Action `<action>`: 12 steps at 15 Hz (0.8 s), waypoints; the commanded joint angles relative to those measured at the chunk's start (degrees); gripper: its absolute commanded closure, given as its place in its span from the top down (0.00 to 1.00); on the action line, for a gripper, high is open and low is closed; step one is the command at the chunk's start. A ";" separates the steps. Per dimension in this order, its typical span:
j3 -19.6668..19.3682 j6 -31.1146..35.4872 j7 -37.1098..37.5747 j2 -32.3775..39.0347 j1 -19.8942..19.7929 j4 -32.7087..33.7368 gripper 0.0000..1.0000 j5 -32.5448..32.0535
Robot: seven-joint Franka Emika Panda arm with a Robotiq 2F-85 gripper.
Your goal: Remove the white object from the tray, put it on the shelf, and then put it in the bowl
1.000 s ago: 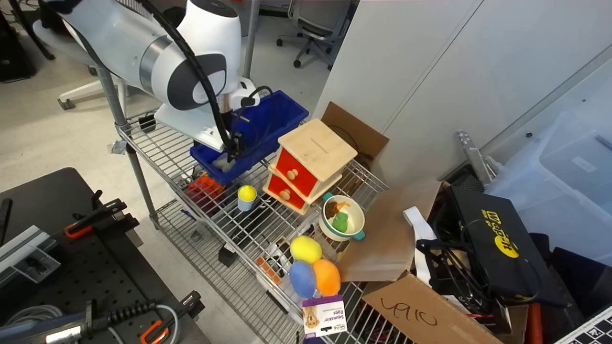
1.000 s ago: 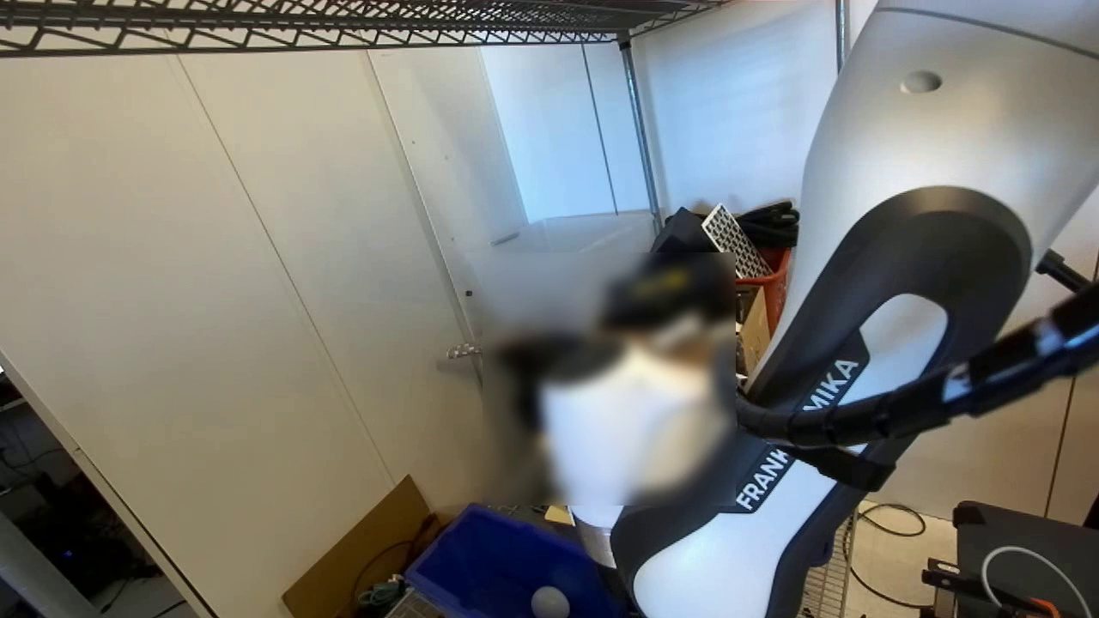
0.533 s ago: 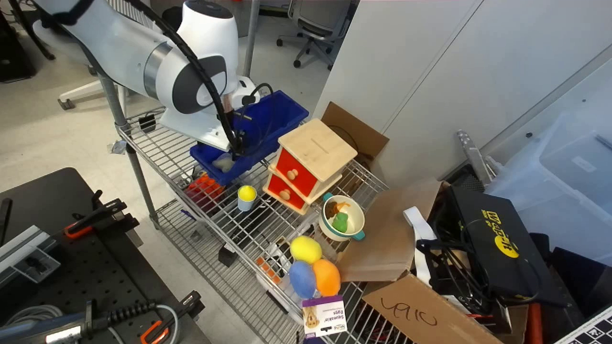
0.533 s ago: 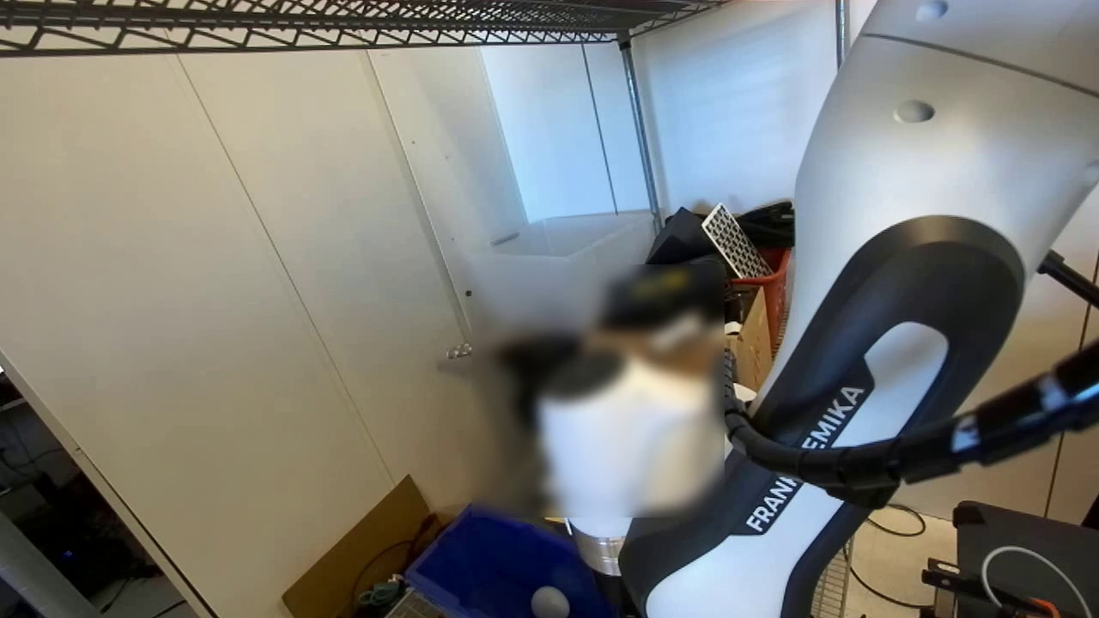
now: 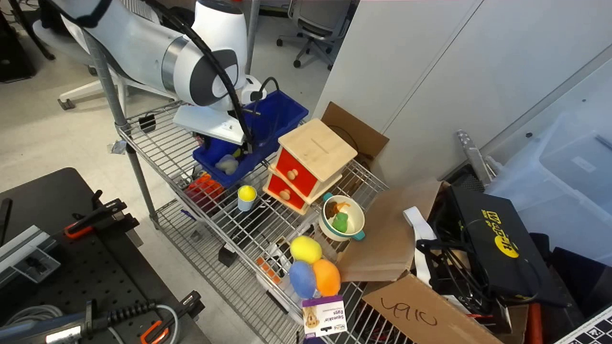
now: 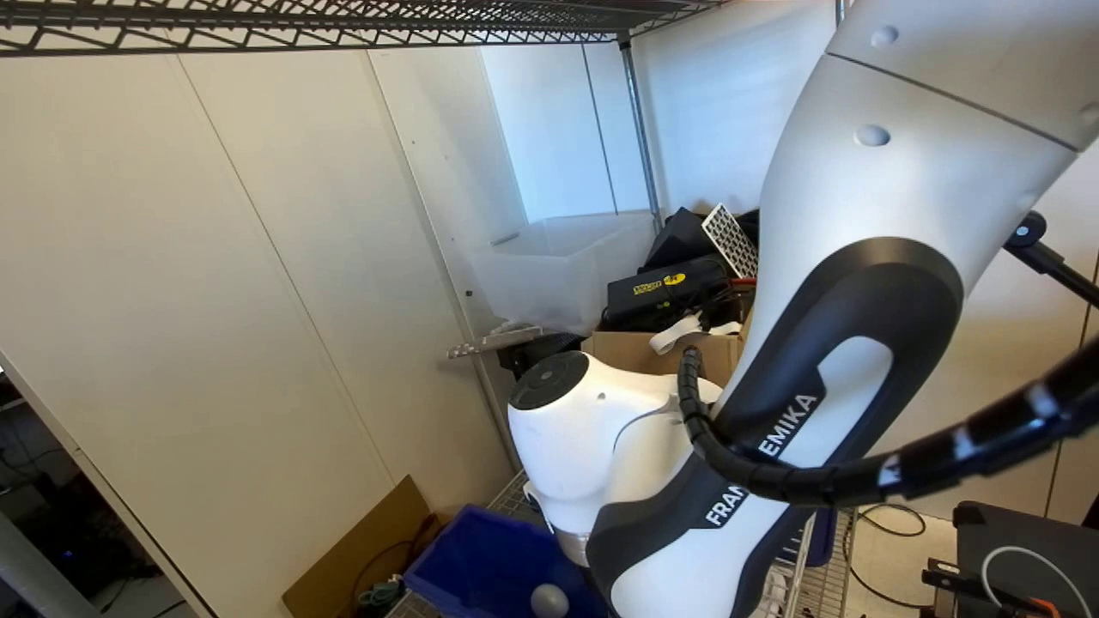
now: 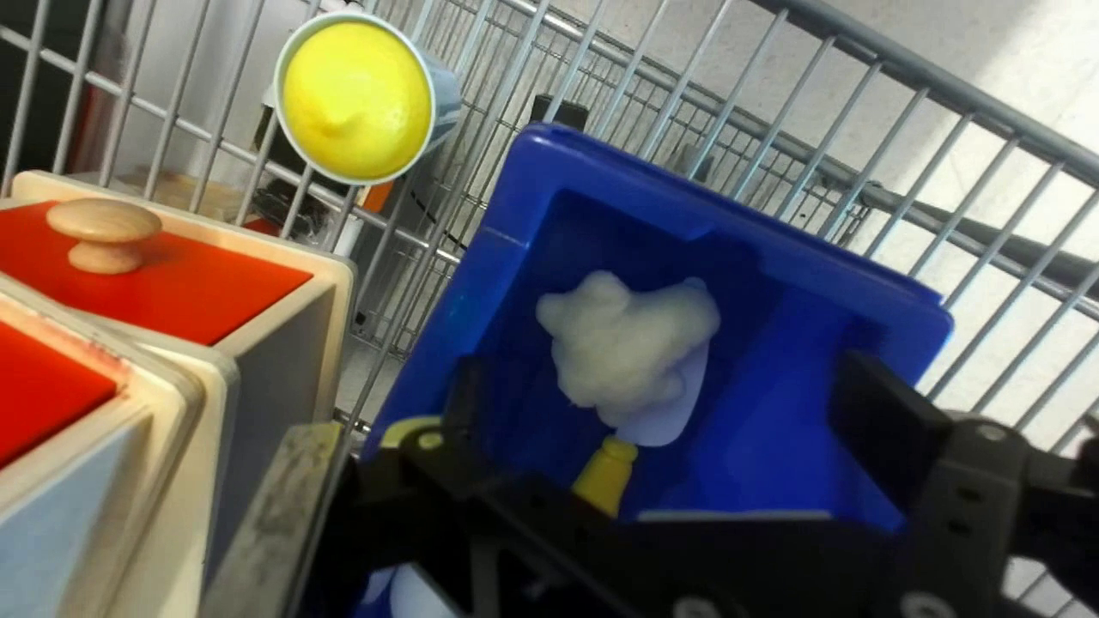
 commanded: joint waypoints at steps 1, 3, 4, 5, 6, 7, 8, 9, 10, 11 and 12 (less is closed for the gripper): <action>-0.49 -3.87 -1.47 2.21 1.03 5.27 1.00 -1.40; -0.31 -4.36 -1.95 3.04 1.21 6.85 1.00 -1.36; -0.33 -4.38 -2.07 3.48 1.40 7.54 1.00 -1.43; -0.27 -4.41 -2.23 3.88 1.49 8.12 1.00 -1.36; -0.16 -4.49 -2.41 4.29 1.54 8.69 1.00 -1.21; -0.08 -4.73 -2.57 4.73 1.59 9.25 1.00 -1.07; 0.06 -4.94 -2.75 5.16 1.60 9.83 1.00 -0.86; 0.28 -5.06 -3.07 5.51 1.53 10.21 1.00 -0.60; 0.48 -5.08 -3.42 5.82 1.47 10.41 1.00 -0.46; 0.59 -5.17 -3.69 6.08 1.43 10.60 1.00 -0.43; 0.77 -5.19 -4.04 6.33 1.29 10.73 1.00 -0.29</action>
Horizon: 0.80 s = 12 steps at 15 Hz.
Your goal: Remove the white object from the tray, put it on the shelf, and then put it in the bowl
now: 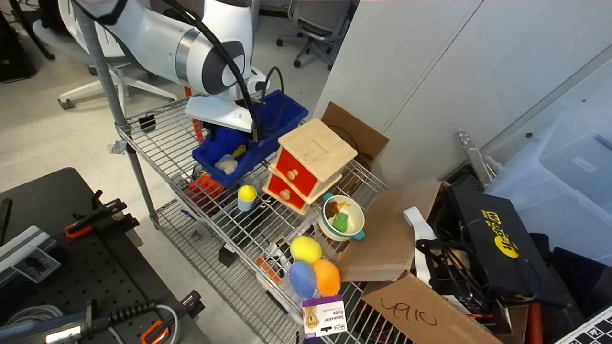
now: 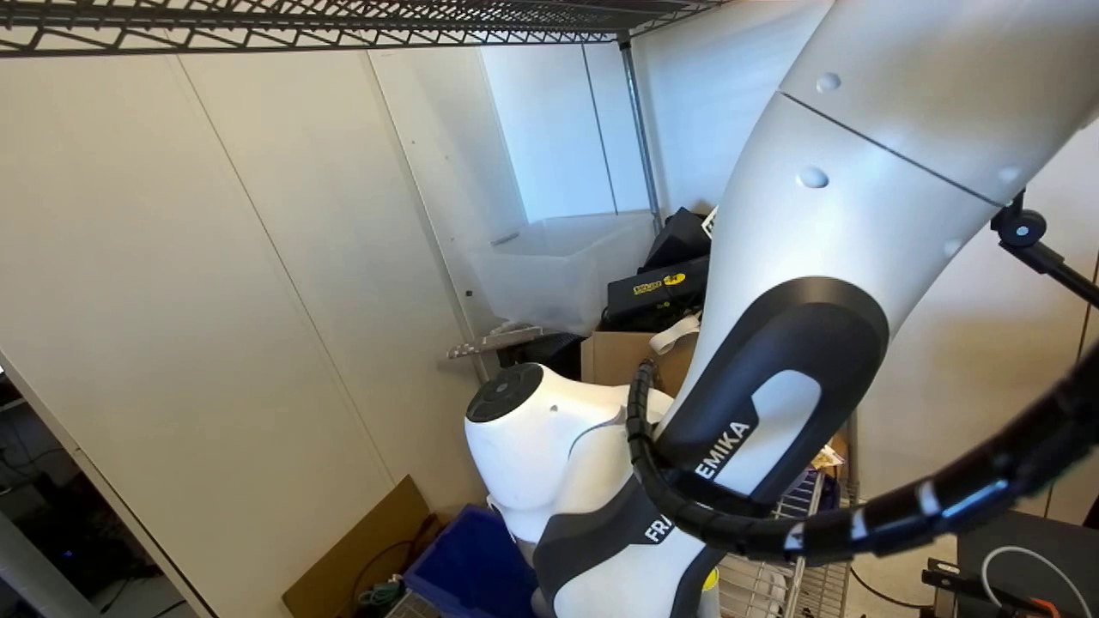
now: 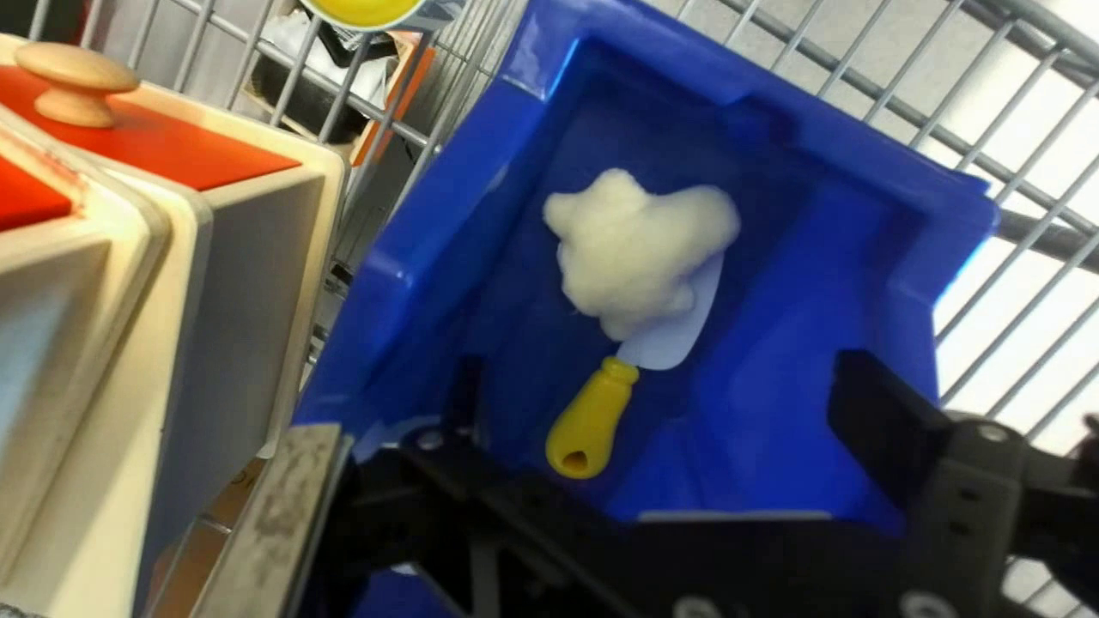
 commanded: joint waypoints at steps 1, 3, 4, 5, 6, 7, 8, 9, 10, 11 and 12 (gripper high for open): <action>0.64 -1.77 -1.89 1.68 -0.27 2.37 1.00 -0.01; 0.84 -1.58 -2.39 2.02 -0.59 2.24 1.00 0.31; 1.09 -1.42 -2.83 2.14 -0.85 2.04 1.00 0.62; 1.23 -1.31 -3.17 2.30 -1.01 1.93 1.00 0.79; 1.36 -1.22 -3.49 2.46 -1.16 1.77 1.00 0.94; 1.48 -1.20 -3.78 2.65 -1.30 1.69 1.00 1.07; 1.65 -1.27 -4.11 2.87 -1.49 1.65 1.00 1.26; 1.78 -1.27 -4.43 3.08 -1.65 1.62 1.00 1.33; 1.78 -1.17 -4.66 3.23 -1.70 1.56 1.00 1.20; 1.84 -1.15 -4.91 3.28 -1.81 1.54 1.00 1.21; 1.89 -1.14 -5.07 3.35 -1.88 1.52 1.00 1.22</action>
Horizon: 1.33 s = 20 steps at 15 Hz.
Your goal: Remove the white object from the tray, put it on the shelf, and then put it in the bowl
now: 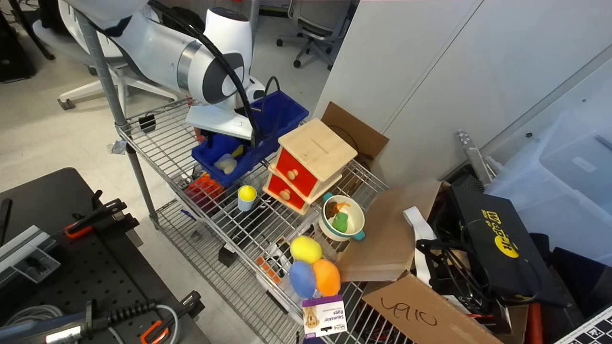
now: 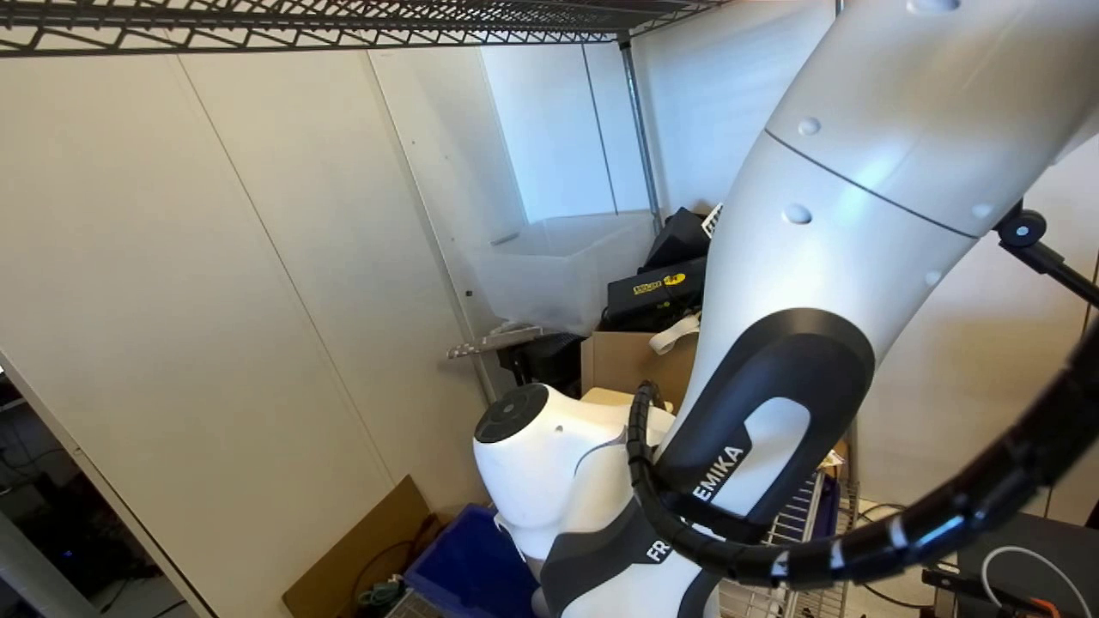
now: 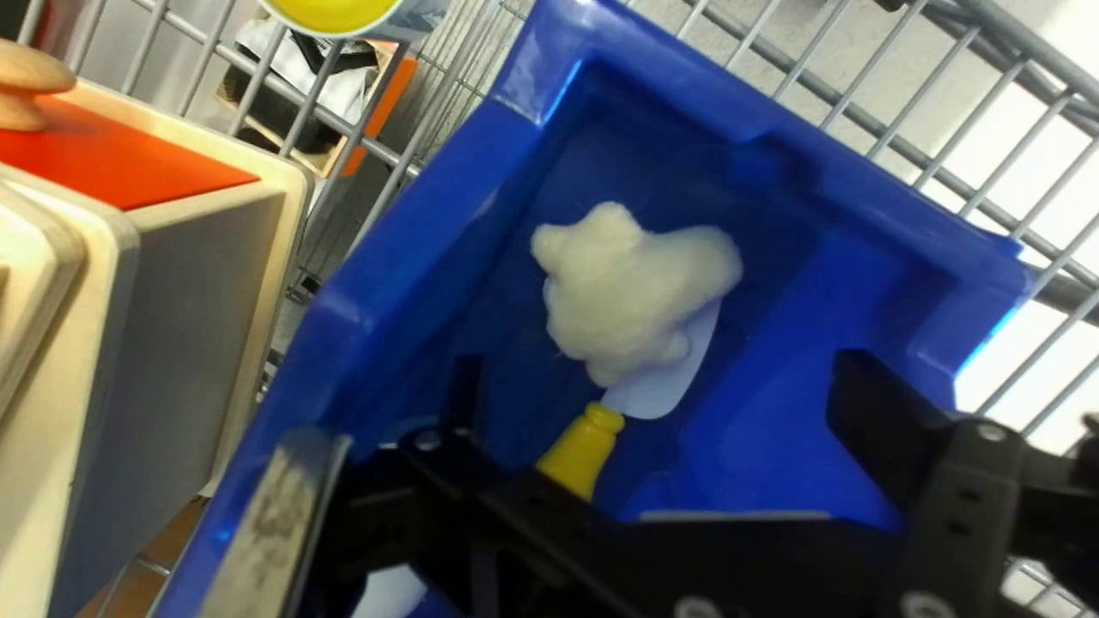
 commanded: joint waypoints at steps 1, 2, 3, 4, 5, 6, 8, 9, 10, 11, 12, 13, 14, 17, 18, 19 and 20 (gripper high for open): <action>1.39 -1.06 -2.51 1.18 -1.40 0.96 1.00 1.05; 1.42 -1.03 -2.65 1.24 -1.46 0.95 1.00 1.09; 1.61 -1.01 -2.90 1.23 -1.61 0.84 1.00 1.25; 1.91 -1.07 -3.44 1.08 -1.80 0.66 1.00 1.36; 2.15 -0.96 -4.27 0.78 -1.88 0.25 1.00 1.09; 2.24 -0.99 -5.15 0.51 -1.76 -0.06 1.00 0.52; 2.73 -1.29 -7.47 -0.05 -1.76 -0.80 1.00 -0.02; 3.15 -1.30 -9.01 -0.43 -1.83 -1.49 1.00 -0.24; 3.67 -1.48 -10.90 -0.78 -1.98 -2.11 1.00 -0.52; 3.80 -1.54 -12.48 -0.99 -1.84 -2.53 1.00 -1.20; 3.92 -1.94 -13.88 -1.06 -1.70 -2.71 1.00 -1.66; 3.99 -2.13 -14.97 -1.10 -1.59 -2.87 1.00 -1.96; 4.02 -2.21 -15.87 -1.13 -1.52 -2.99 1.00 -2.22; 4.07 -2.49 -17.41 -1.11 -1.55 -2.79 1.00 -2.68; 3.98 -2.46 -17.57 -1.06 -1.54 -2.69 1.00 -2.80; 3.82 -2.40 -17.71 -1.13 -1.46 -2.63 1.00 -2.96; 3.61 -2.39 -17.82 -1.21 -1.35 -2.49 1.00 -3.20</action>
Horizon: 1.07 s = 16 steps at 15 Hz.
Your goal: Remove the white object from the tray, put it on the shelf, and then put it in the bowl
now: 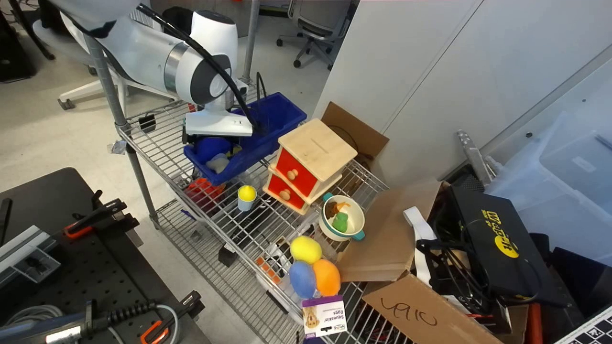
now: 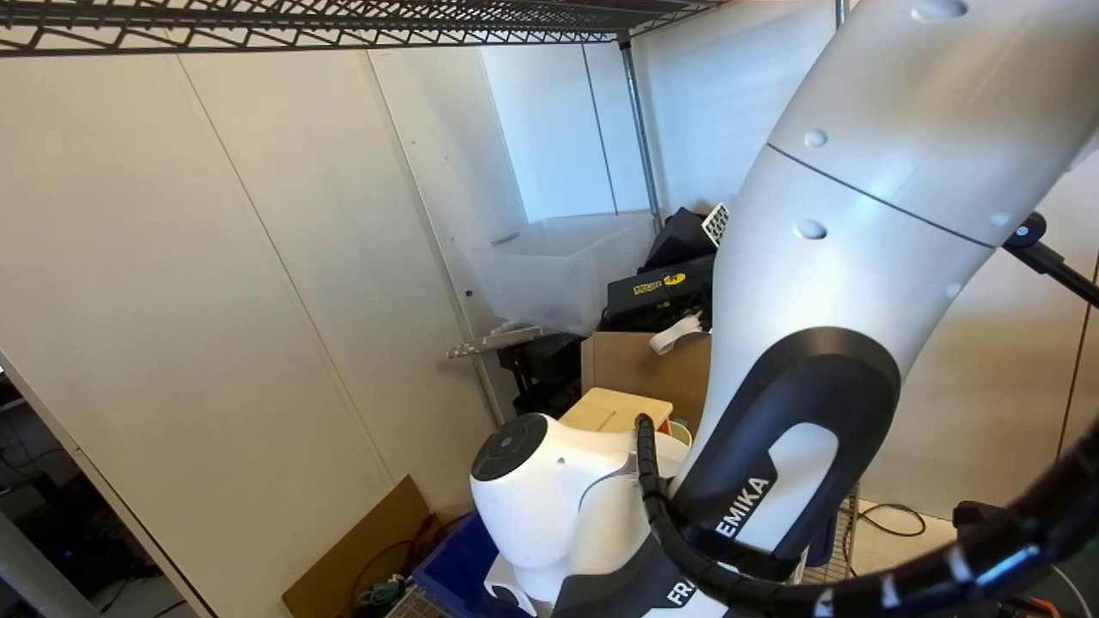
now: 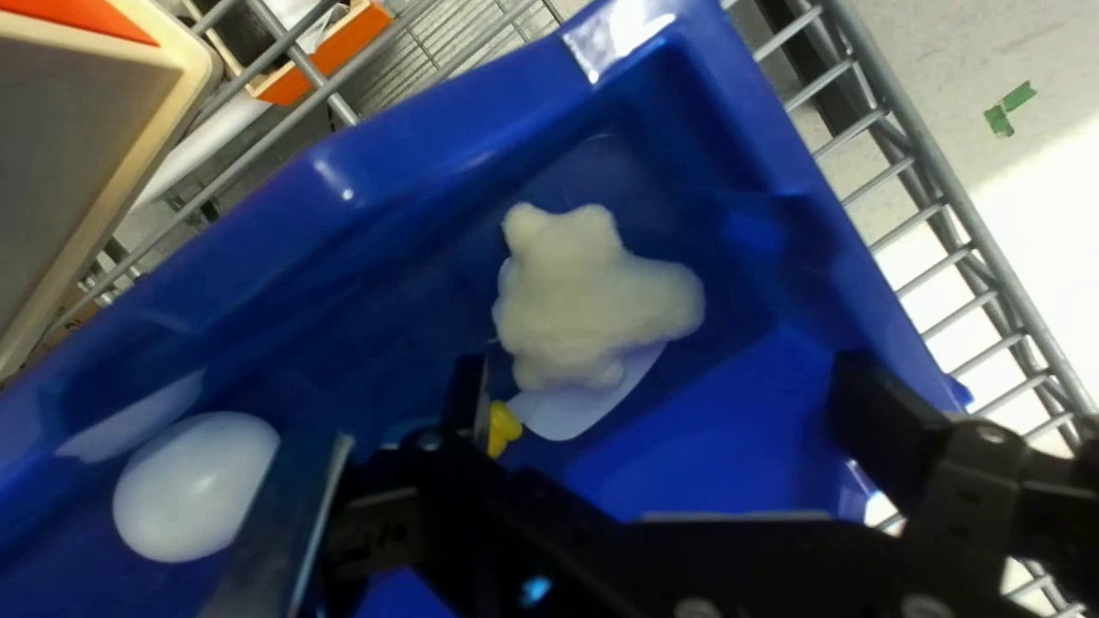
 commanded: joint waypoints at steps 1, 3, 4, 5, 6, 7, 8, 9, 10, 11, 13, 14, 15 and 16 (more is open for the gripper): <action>0.21 -1.88 -1.29 -1.26 -0.52 0.09 1.00 -1.93; -0.21 -2.26 -0.93 -1.11 -0.40 0.88 1.00 -2.57; -0.40 -2.53 -0.91 -0.92 -0.42 1.38 1.00 -2.69; -0.66 -2.86 -0.89 -0.69 -0.36 1.90 1.00 -2.94; -0.89 -3.20 -0.92 -0.46 -0.33 2.40 1.00 -3.20; -1.01 -4.01 -1.10 -0.09 -0.39 3.13 1.00 -3.35; -1.10 -4.87 -1.25 0.25 -0.42 3.77 1.00 -3.45; -1.10 -5.48 -1.43 0.50 -0.48 4.24 1.00 -3.49; -1.09 -5.96 -1.66 0.78 -0.51 4.66 1.00 -3.51; -0.97 -6.63 -2.00 1.14 -0.56 5.19 1.00 -3.42; -0.91 -7.57 -2.51 1.84 -0.48 6.13 1.00 -3.40; -0.84 -7.95 -2.89 2.21 -0.48 6.58 1.00 -3.40; -0.73 -8.41 -3.49 2.66 -0.50 7.07 1.00 -3.42; -0.70 -8.76 -3.99 3.08 -0.44 7.56 1.00 -3.50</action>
